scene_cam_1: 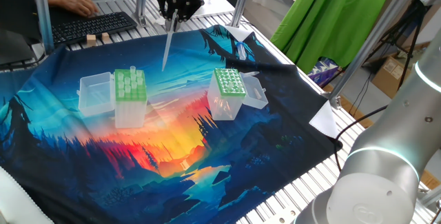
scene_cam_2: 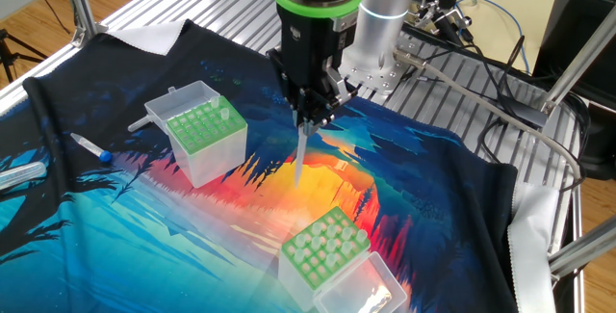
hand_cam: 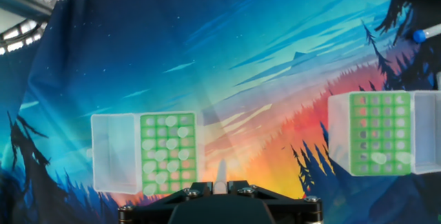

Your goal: Transfer all large pipette tips from one holder to another

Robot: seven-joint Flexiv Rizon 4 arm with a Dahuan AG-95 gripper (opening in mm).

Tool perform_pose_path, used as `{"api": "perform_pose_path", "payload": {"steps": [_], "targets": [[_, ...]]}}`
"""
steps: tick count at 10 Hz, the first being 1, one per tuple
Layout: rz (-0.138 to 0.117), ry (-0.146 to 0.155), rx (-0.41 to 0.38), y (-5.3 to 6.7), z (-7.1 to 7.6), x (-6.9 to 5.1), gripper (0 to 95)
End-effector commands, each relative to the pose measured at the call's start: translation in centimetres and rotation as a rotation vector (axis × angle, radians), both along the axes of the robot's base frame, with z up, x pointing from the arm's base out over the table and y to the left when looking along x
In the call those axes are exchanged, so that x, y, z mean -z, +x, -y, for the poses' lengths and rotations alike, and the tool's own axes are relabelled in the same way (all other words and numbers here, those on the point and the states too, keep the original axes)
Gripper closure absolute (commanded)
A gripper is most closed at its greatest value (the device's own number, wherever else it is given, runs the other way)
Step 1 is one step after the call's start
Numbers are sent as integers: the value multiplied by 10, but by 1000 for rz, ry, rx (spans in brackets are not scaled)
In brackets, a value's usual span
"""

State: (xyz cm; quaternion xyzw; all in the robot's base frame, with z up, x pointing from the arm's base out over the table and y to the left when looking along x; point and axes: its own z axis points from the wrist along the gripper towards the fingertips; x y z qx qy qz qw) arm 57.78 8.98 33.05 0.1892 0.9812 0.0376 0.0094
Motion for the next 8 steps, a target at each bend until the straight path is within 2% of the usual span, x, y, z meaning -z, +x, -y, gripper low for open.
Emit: {"api": "perform_pose_path", "payload": {"steps": [1, 5, 8], "targets": [[-1, -3, 24, 0, 0, 0, 950], [5, -5, 28, 0, 0, 0, 950], [2, -6, -16, 0, 0, 0, 950]]}}
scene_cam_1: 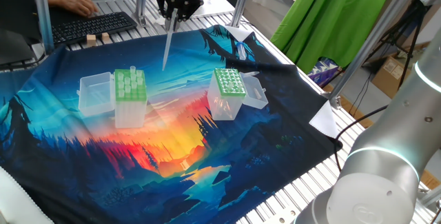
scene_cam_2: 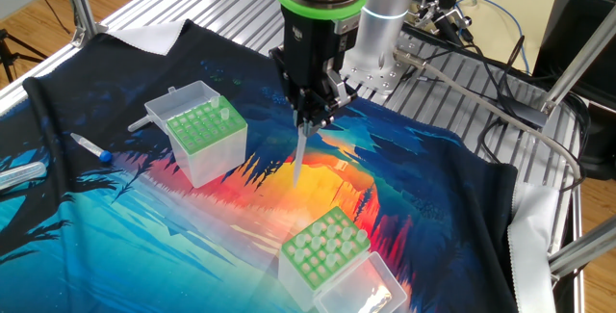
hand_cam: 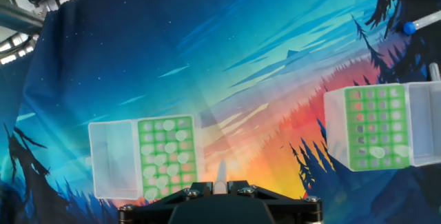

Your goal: Transfer all large pipette tips from one holder to another

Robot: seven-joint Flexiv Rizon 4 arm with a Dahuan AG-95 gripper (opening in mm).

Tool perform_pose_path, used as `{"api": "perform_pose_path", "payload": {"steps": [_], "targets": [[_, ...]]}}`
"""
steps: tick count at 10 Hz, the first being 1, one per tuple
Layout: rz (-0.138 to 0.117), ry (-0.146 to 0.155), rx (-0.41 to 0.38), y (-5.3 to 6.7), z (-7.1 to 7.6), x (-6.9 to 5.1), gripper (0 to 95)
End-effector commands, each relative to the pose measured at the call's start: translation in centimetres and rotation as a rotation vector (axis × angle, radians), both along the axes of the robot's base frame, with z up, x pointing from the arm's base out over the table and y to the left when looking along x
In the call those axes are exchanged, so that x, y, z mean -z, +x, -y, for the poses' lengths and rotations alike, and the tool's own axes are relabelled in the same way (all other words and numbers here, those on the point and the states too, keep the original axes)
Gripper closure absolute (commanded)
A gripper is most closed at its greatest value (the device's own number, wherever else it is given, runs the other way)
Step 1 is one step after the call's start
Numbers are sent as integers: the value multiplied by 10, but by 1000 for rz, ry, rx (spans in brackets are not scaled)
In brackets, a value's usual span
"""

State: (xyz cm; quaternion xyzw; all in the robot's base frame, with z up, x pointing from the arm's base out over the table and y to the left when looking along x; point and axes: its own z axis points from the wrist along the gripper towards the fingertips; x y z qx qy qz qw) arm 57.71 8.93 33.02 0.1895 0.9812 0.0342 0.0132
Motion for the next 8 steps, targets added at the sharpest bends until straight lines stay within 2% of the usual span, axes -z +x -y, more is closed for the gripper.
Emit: {"api": "perform_pose_path", "payload": {"steps": [1, 6, 8], "targets": [[-4, 3, -26, 1, -1, -1, 950], [6, -4, -138, -32, 46, -6, 950], [6, -4, -177, -37, 63, -6, 950]]}}
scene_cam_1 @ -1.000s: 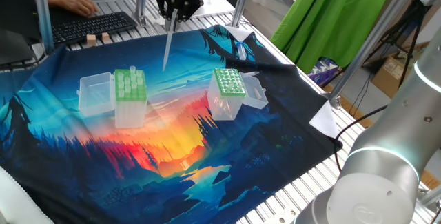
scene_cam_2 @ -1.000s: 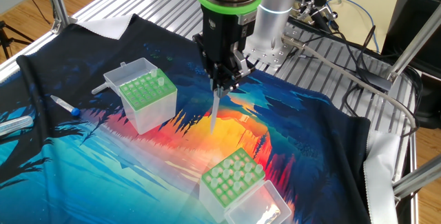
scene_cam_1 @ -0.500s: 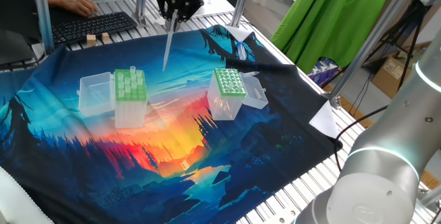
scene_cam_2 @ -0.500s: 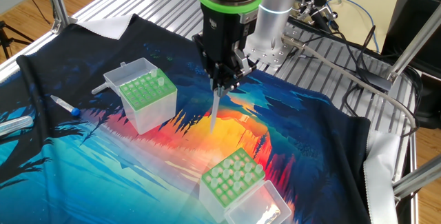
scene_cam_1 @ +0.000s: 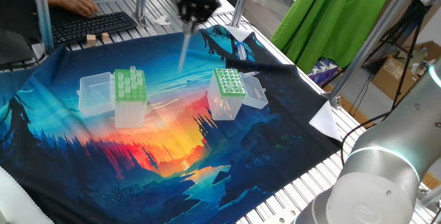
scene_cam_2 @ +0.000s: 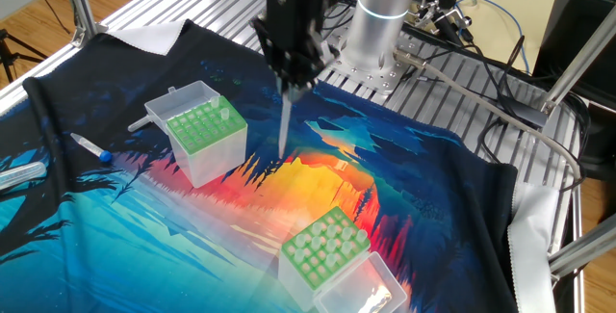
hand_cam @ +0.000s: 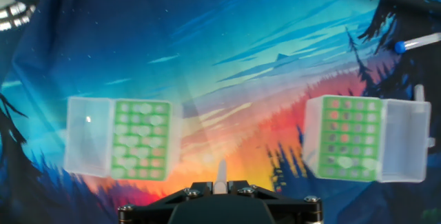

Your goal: Transfer all large pipette tips from one holder to another

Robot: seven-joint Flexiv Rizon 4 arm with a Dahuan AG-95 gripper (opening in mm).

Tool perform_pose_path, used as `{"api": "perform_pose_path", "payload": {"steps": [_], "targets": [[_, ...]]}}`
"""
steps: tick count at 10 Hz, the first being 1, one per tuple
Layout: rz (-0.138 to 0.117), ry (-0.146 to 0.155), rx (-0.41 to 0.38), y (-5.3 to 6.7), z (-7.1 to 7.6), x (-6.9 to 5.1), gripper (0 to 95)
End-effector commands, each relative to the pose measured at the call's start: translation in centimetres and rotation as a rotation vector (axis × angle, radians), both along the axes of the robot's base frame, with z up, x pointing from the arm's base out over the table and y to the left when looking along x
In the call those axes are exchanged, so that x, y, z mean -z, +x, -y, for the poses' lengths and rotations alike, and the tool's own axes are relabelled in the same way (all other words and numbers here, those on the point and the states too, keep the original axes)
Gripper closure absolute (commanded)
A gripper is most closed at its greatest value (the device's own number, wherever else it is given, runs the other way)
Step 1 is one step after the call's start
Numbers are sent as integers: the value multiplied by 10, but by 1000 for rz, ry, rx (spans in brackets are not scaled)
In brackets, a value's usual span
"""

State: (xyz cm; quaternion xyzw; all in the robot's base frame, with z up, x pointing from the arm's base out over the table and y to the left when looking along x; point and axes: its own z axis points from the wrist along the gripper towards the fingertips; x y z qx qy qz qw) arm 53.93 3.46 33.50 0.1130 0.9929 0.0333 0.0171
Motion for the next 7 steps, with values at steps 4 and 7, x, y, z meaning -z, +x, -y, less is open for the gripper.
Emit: {"api": "perform_pose_path", "payload": {"steps": [4, 7], "targets": [[1, 9, -84, -8, 44, -2, 950], [6, 8, -89, -7, 49, -2, 950]]}}
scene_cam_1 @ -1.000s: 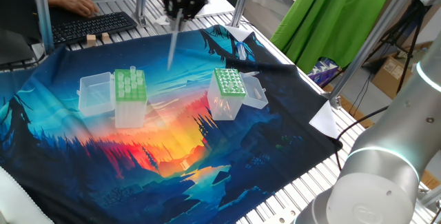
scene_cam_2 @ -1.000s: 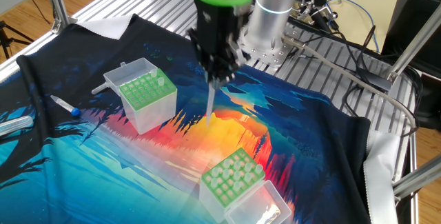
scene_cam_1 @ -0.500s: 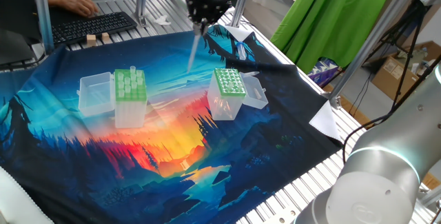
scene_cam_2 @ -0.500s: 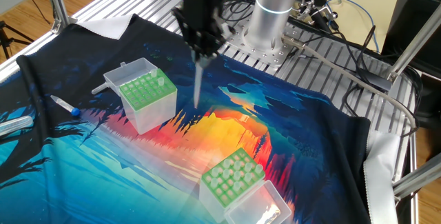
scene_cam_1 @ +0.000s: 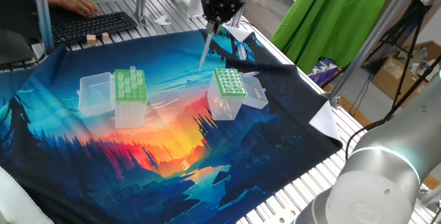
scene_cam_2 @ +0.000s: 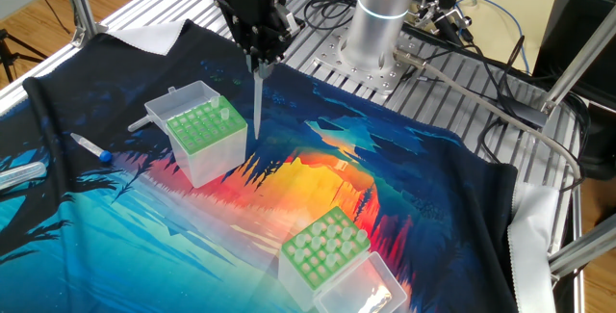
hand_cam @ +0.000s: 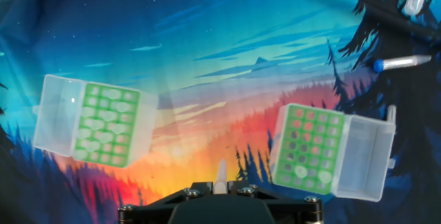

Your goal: Transfer all large pipette tips from one holder to another

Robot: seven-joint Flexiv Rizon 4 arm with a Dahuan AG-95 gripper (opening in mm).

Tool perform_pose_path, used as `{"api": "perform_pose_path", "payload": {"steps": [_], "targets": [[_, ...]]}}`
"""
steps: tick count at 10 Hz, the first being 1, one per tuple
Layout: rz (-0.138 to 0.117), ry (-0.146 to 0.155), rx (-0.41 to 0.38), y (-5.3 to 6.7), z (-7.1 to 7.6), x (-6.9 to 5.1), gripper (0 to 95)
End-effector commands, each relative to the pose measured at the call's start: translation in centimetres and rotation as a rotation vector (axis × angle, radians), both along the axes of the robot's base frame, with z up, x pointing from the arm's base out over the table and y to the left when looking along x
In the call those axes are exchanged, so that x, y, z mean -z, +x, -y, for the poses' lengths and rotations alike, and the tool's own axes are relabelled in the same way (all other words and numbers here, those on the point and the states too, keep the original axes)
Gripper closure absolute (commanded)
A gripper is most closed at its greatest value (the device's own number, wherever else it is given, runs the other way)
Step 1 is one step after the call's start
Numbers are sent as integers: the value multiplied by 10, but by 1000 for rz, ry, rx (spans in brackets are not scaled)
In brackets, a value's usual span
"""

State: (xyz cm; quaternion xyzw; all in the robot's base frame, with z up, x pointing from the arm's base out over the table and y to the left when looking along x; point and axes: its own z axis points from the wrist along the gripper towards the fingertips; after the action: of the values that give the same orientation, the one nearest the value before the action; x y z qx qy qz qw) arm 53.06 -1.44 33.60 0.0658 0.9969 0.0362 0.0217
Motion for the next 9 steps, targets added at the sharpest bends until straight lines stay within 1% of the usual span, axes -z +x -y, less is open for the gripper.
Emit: {"api": "perform_pose_path", "payload": {"steps": [1, 3, 5, 7, 8, 9], "targets": [[-4, 6, 12, 2, 0, -1, 950], [-5, 10, 23, 2, 0, -1, 950], [-9, 7, 35, 2, 0, 0, 950], [-7, 9, 60, 2, 0, 0, 950], [-7, 1, 98, 2, 0, 0, 950], [-14, -5, 120, 2, 0, 0, 950]]}}
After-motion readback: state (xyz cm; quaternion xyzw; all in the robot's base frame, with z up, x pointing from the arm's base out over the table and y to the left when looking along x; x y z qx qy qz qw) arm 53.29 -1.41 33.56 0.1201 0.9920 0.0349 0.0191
